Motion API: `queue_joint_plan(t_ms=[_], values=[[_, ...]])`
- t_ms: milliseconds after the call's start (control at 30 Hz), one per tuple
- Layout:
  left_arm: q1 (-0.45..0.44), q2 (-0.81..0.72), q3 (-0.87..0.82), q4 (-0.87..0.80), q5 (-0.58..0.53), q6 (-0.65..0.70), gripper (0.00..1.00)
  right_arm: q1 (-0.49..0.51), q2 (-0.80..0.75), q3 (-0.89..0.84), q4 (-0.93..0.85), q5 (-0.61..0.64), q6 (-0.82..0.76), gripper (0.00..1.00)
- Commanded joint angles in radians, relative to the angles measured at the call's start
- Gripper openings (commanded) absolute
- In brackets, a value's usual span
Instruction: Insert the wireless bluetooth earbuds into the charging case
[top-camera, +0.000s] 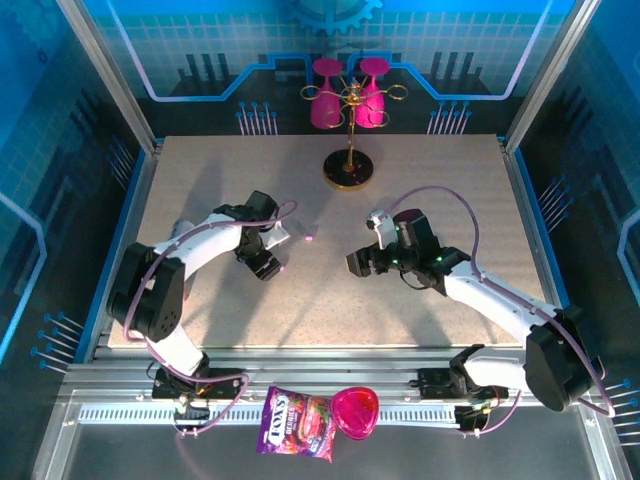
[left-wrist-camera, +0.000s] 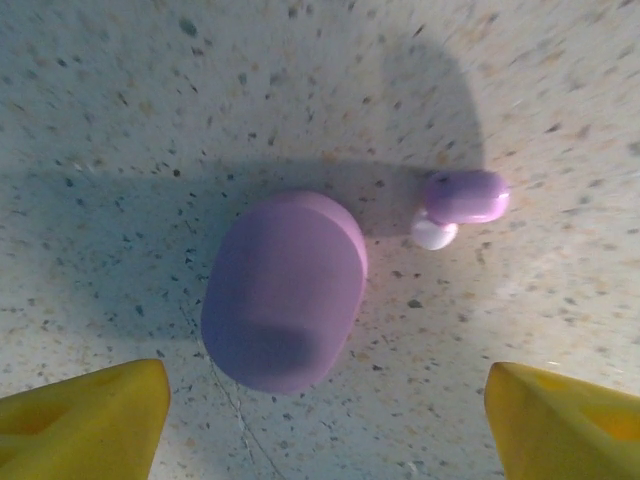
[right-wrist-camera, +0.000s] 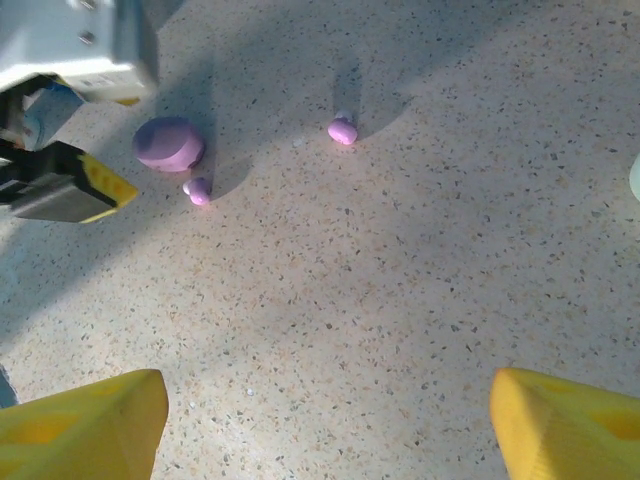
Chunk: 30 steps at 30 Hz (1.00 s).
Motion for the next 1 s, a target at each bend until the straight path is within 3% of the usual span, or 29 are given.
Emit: queue_joint_plan(t_ms=[0,267,567,700,833,967], values=[[0.021,0.036,0.032,-0.017,-0.025,0.032,0.79,0.009,-0.01,0.017,0.024,-0.015,-0.022,0.84],[0.024,0.097,0.036,0.034,-0.001,0.047,0.72,0.009,-0.046,-0.014,0.018,0.0,-0.013,0.84],[0.024,0.106,0.043,0.037,0.004,0.041,0.47,0.009,-0.079,-0.046,0.017,0.006,0.023,0.83],[0.021,0.047,0.033,0.037,0.028,0.026,0.4,0.009,-0.107,-0.047,0.018,-0.023,0.096,0.82],[0.008,-0.073,0.008,0.078,0.089,0.002,0.41,-0.006,-0.136,-0.033,0.003,-0.081,0.216,0.79],[-0.024,-0.224,-0.02,0.153,0.226,0.024,0.41,-0.017,-0.129,0.003,-0.034,-0.183,0.364,0.77]])
